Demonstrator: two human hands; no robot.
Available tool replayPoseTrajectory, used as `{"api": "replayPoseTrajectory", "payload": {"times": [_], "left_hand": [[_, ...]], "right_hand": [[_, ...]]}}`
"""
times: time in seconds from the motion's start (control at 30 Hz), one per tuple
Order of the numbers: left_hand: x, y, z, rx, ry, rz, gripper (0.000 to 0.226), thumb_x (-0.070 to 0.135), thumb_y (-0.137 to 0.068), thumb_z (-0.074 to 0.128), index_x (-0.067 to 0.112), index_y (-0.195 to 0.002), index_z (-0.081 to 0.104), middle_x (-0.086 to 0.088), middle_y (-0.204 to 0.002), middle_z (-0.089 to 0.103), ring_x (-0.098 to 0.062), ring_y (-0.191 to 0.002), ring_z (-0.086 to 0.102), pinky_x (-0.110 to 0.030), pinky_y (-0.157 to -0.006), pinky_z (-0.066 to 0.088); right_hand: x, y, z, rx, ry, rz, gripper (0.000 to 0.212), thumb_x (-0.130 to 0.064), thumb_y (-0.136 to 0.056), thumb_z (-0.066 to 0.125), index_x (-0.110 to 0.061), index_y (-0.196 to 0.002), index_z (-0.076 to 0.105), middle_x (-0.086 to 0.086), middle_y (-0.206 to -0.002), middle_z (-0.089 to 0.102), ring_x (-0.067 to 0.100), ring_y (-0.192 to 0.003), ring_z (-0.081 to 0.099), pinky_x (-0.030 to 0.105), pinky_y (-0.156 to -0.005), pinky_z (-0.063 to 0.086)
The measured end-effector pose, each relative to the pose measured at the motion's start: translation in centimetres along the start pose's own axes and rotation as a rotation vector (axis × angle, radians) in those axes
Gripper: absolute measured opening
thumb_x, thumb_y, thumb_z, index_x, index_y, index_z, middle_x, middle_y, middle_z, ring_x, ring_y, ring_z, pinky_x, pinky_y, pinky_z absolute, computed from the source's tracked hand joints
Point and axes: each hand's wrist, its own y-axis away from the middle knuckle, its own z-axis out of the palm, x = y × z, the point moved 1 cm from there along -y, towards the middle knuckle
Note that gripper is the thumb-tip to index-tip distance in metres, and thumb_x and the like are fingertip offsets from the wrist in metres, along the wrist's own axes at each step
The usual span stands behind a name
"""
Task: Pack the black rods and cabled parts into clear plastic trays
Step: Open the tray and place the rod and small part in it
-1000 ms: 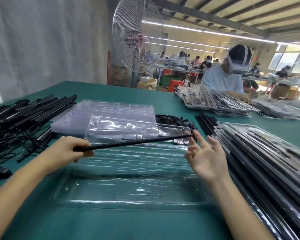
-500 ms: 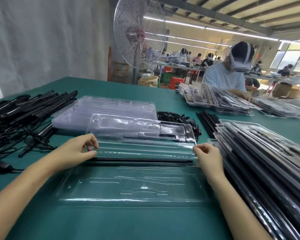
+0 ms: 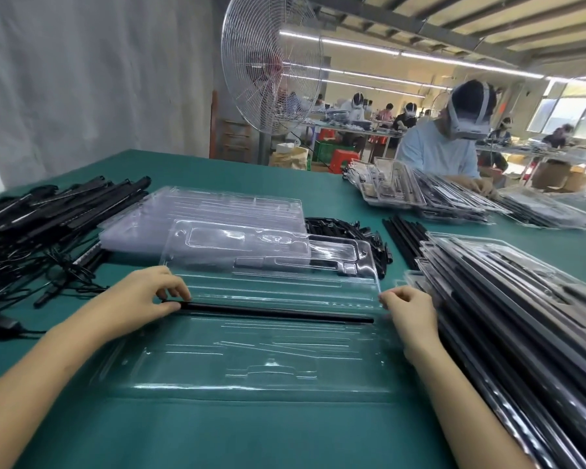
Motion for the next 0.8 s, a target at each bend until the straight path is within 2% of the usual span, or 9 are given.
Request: {"api": "replayPoseTrajectory", "payload": {"times": [0.07,0.2,0.3,0.4,0.47,0.53,0.67,0.73,0.8], "left_hand": [[-0.7,0.2,-0.4,0.045,0.034,-0.023,0.029,0.015,-0.077,0.077,0.041,-0.080,0.064,0.015,-0.086,0.063,-0.002,-0.081,0.058,-0.021,-0.070,0.044],[-1.9,0.8,-0.8,0.058,0.179,-0.082,0.030,0.021,-0.068,0.084,0.039,-0.084,0.067,0.024,-0.087,0.067,0.000,-0.088,0.060,-0.019,-0.073,0.045],[-2.4,0.8,-0.6,0.026,0.213,-0.094,0.038,0.019,-0.068,0.084,0.041,-0.092,0.066,0.028,-0.096,0.064,0.008,-0.097,0.056,-0.016,-0.081,0.041],[-2.8,0.7,-0.5,0.038,0.208,-0.077,0.043,0.015,-0.070,0.083,0.042,-0.097,0.065,0.028,-0.103,0.062,0.014,-0.102,0.052,-0.009,-0.084,0.035],[-3.0,0.7,-0.3,0.068,0.195,-0.061,0.043,0.016,-0.070,0.083,0.043,-0.097,0.064,0.027,-0.103,0.062,0.015,-0.102,0.051,-0.007,-0.083,0.034],[-3.2,0.6,0.0,0.085,0.188,-0.047,0.043,0.017,-0.070,0.083,0.044,-0.097,0.062,0.026,-0.103,0.061,0.012,-0.103,0.051,-0.009,-0.085,0.034],[-3.2,0.2,0.2,0.103,0.161,-0.040,0.041,0.020,-0.071,0.082,0.044,-0.096,0.059,0.025,-0.102,0.060,0.003,-0.102,0.051,-0.017,-0.086,0.038],[-2.9,0.1,0.5,0.097,0.104,-0.064,0.038,0.024,-0.073,0.080,0.044,-0.094,0.055,0.023,-0.101,0.057,-0.003,-0.100,0.050,-0.028,-0.089,0.039],[-2.5,0.0,0.8,0.095,0.063,-0.094,0.036,0.027,-0.073,0.078,0.044,-0.092,0.053,0.023,-0.100,0.053,-0.006,-0.096,0.050,-0.033,-0.091,0.038]], "right_hand": [[-0.4,-0.1,0.4,-0.022,0.019,-0.009,0.014,-0.007,-0.082,0.056,-0.008,-0.072,0.066,0.002,-0.072,0.065,0.020,-0.074,0.059,0.029,-0.067,0.047],[-2.2,-1.6,1.1,0.003,0.160,-0.086,0.016,-0.004,-0.086,0.051,-0.008,-0.091,0.065,0.003,-0.085,0.062,0.015,-0.076,0.054,0.025,-0.061,0.036],[-3.2,-3.9,1.5,0.016,0.244,-0.067,0.027,0.004,-0.086,0.046,-0.004,-0.106,0.062,0.010,-0.103,0.062,0.018,-0.088,0.051,0.023,-0.072,0.035],[-3.6,-6.2,2.6,-0.005,0.366,-0.061,0.033,0.010,-0.087,0.044,0.000,-0.114,0.060,0.015,-0.117,0.061,0.025,-0.102,0.054,0.024,-0.076,0.037],[-3.6,-7.6,3.5,-0.046,0.443,-0.057,0.031,0.008,-0.090,0.044,0.002,-0.116,0.060,0.018,-0.119,0.060,0.030,-0.109,0.054,0.031,-0.084,0.044],[-3.3,-9.0,4.2,-0.071,0.506,-0.034,0.027,0.005,-0.090,0.046,0.003,-0.113,0.060,0.021,-0.116,0.061,0.033,-0.107,0.055,0.037,-0.087,0.046],[-3.1,-10.3,5.0,-0.088,0.627,-0.017,0.010,0.003,-0.090,0.052,0.006,-0.091,0.061,0.024,-0.100,0.063,0.028,-0.080,0.056,0.034,-0.065,0.046],[-3.4,-10.6,5.0,-0.076,0.625,-0.026,0.015,0.005,-0.088,0.048,0.007,-0.095,0.061,0.026,-0.100,0.062,0.030,-0.078,0.055,0.033,-0.065,0.044],[-3.8,-10.8,4.7,-0.039,0.546,-0.022,0.020,0.003,-0.086,0.049,0.006,-0.104,0.056,0.027,-0.106,0.058,0.034,-0.086,0.056,0.036,-0.069,0.045]]}}
